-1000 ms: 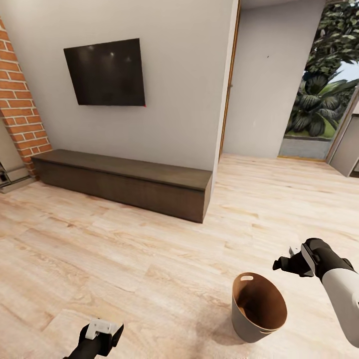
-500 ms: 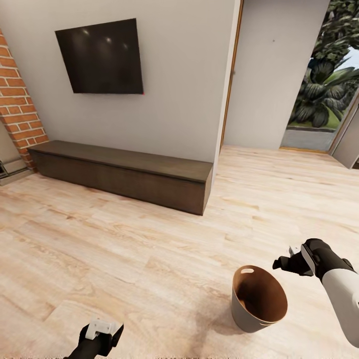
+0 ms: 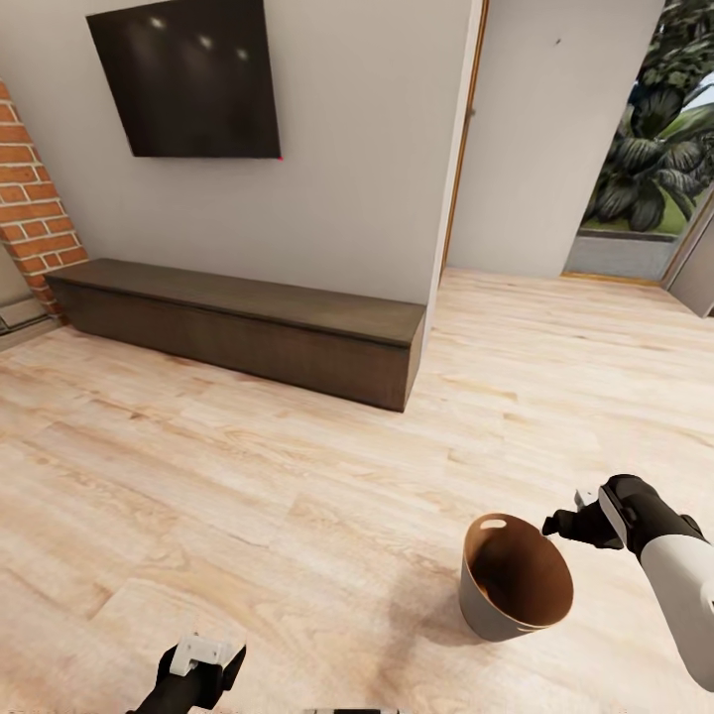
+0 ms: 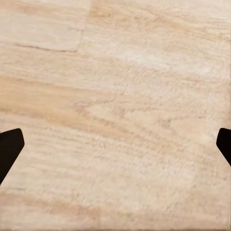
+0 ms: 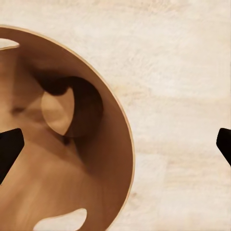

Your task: Put the three can of soda from the living room inside the tash can in the kitchen.

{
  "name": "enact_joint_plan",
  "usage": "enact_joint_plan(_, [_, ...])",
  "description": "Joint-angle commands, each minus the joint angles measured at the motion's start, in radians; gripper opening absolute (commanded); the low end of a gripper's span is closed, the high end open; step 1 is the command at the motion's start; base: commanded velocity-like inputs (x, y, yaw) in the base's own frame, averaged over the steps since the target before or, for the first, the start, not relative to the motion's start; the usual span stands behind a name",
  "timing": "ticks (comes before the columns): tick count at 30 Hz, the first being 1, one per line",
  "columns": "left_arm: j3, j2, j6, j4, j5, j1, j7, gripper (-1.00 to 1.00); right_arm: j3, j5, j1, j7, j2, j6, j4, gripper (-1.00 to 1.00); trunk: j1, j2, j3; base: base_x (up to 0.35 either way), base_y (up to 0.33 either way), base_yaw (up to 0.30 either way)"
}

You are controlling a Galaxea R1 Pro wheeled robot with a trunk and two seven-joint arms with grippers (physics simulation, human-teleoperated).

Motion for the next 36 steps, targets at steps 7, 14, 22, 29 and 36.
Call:
enact_joint_plan(7, [0.000,0.000,0.000,0.000,0.000,0.000,0.000,1.00,0.001,0.000,0.000,0.000,0.001,0.000,0.000,1.00,0.003,-0.002,-0.027,0.000,0.000,0.000])
enact_joint_plan(14, [0.000,0.000,0.000,0.000,0.000,0.000,0.000,1.00,0.001,0.000,0.000,0.000,0.001,0.000,0.000,1.00,0.006,-0.003,-0.054,0.000,0.000,0.000])
enact_joint_plan(22, [0.000,0.000,0.000,0.000,0.000,0.000,0.000,1.00,0.002,0.000,0.000,0.000,0.001,0.000,0.000,1.00,0.007,-0.004,-0.058,0.000,0.000,0.000])
enact_joint_plan(29, [0.000,0.000,0.000,0.000,0.000,0.000,0.000,1.00,0.006,0.000,0.000,-0.007,0.001,0.000,0.000,1.00,0.008,-0.005,-0.074,0.000,0.000,0.000])
enact_joint_plan(36, [0.000,0.000,0.000,0.000,0.000,0.000,0.001,1.00,0.015,-0.004,0.000,-0.040,0.001,0.000,0.001,1.00,0.012,-0.006,-0.101,0.000,0.000,0.000])
